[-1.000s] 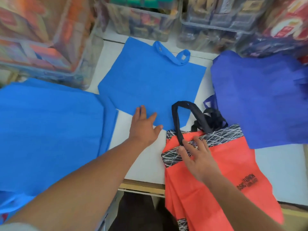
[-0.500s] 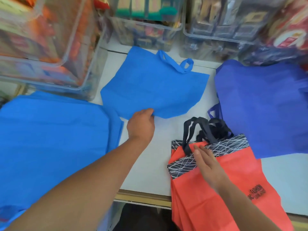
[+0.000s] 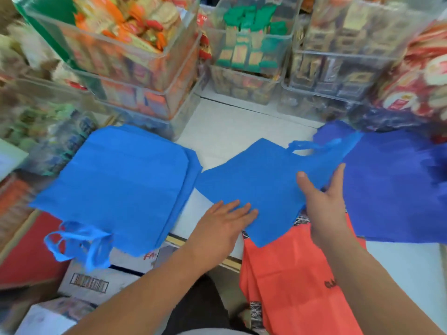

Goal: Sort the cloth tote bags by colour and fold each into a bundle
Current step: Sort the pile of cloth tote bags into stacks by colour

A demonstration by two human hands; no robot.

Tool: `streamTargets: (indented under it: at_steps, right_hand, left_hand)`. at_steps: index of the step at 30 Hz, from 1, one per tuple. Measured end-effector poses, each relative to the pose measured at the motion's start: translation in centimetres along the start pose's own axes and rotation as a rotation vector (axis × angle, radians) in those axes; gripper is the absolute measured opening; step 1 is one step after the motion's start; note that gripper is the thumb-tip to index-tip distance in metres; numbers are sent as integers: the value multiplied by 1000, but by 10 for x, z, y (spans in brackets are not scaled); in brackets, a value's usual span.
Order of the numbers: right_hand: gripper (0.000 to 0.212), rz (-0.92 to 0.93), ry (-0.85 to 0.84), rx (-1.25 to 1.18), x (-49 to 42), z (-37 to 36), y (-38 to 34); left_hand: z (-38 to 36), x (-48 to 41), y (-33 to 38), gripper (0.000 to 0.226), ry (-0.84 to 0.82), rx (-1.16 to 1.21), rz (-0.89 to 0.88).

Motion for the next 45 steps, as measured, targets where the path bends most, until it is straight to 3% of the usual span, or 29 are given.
streamTargets:
  at_steps: [2,4,7,11,13,17,20,24,26,29,36,39,42,45]
  right_hand:
    - [102,56,-9,166,9,15,10]
    - [102,82,-46,246,20,28,22]
    - [95,-27,-22,401,38,62,45]
    - [97,-174,37,588,57,115,90]
    - [94,-240,63,627,62,129,109]
    - [80,-262,121,657,65,127,134]
    - [86,-260,132,705,65,108,136]
    - [82,-151,267,752,74,90,115]
    - [81,-85,346,737,77,79,102]
    - [81,-69,357,720,79,40,98]
    - [75,3,62,628,80,-122,105]
    - [67,49,-34,593,89,-186,105]
    - [58,25,-92,507,90,-244,108]
    - [52,-193,-256,431,89,-295,133]
  left_hand:
    - [-16,15,17,61,-119,123,28]
    - [-27,27,25,64,-220,298,128]
    - [-48,43,17,60,-340,443,287]
    - [-75,61,-44,53,-285,332,566]
    - [-88,71,-75,61,-348,257,693]
    - [-101,76,-94,77,-444,47,722]
    - [-105,73,-96,71,-368,159,777]
    - [-76,66,-105,45,-54,534,682]
    - [-41,66,-119,44,69,558,658]
    - [8,78,-153,43,194,537,670]
    - [81,149,-260,30,221,276,849]
    - [115,182,-307,35,214,167,911]
    - [147,205,-343,56,102,-37,986]
    - [147,217,-352,73,-68,-70,1040]
Point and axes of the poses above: each hand's wrist, its own x-axis away from the middle knuckle, its own z-axis out of the back of the hand, y = z × x, the point moved 8 cm from there along -x, towards the middle knuckle
